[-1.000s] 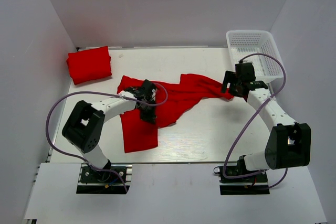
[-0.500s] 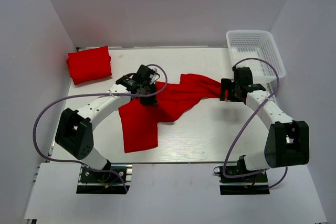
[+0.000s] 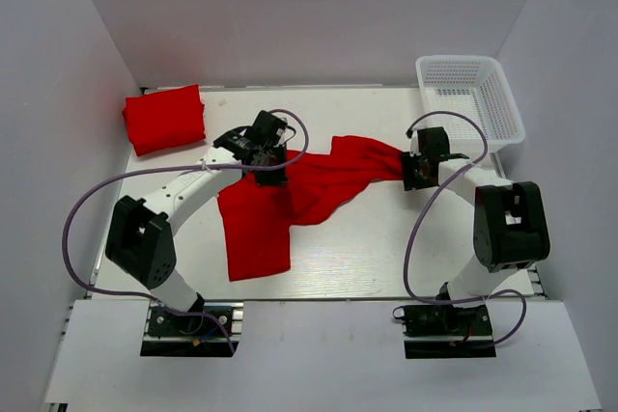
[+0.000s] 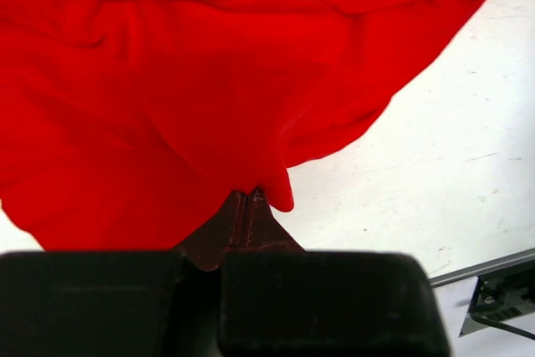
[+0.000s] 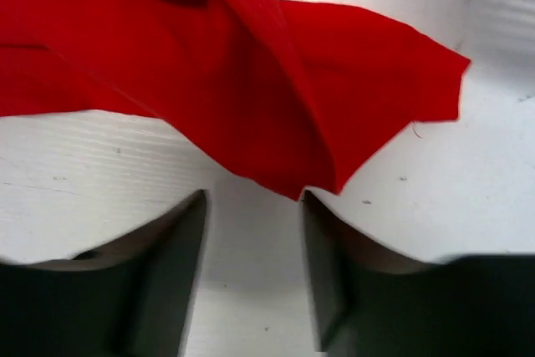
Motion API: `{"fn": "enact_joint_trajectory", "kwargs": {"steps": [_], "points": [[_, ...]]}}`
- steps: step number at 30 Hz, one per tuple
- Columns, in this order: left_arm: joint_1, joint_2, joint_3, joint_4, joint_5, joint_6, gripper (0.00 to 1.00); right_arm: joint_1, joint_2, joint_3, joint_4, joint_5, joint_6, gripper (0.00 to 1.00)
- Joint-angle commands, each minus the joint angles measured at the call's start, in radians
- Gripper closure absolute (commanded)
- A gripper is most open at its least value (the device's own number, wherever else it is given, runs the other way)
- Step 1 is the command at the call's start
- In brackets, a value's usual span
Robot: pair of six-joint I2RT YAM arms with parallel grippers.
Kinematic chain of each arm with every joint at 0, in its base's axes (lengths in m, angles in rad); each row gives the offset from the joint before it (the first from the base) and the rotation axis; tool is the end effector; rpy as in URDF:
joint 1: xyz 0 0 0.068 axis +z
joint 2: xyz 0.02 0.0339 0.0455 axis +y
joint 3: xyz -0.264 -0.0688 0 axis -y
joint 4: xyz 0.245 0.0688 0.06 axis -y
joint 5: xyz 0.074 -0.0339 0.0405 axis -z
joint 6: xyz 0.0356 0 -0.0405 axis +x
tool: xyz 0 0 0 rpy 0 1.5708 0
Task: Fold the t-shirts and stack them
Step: Flatten out the tshirt
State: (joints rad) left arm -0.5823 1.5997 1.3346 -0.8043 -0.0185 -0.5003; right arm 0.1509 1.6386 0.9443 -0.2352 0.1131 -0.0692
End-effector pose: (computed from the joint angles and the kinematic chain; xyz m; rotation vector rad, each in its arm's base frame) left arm 0.2780 -0.1823 0.2750 0.1036 2.6811 -0.3328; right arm 0.3268 0.0456 0.1786 -0.2274 2.4846 -0.1073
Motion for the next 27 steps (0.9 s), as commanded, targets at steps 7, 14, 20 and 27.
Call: {"fn": "enact_joint_trajectory", "kwargs": {"steps": [7, 14, 20, 27], "points": [[0.015, -0.034, 0.081, -0.016, -0.104, 0.019, 1.0, -0.004, -0.059, 0.033, 0.181, -0.087, -0.02, 1.0], [0.033, -0.063, 0.248, -0.053, -0.287, 0.049, 1.0, -0.008, -0.249, 0.071, 0.177, -0.062, 0.037, 1.0], [0.042, -0.147, 0.393, 0.011, -0.498, 0.109, 1.0, -0.021, -0.364, 0.255, 0.106, 0.02, 0.126, 1.0], [0.052, -0.257, 0.555, 0.132, -0.745, 0.278, 1.0, -0.036, -0.407, 0.494, 0.011, 0.244, 0.15, 1.0]]}}
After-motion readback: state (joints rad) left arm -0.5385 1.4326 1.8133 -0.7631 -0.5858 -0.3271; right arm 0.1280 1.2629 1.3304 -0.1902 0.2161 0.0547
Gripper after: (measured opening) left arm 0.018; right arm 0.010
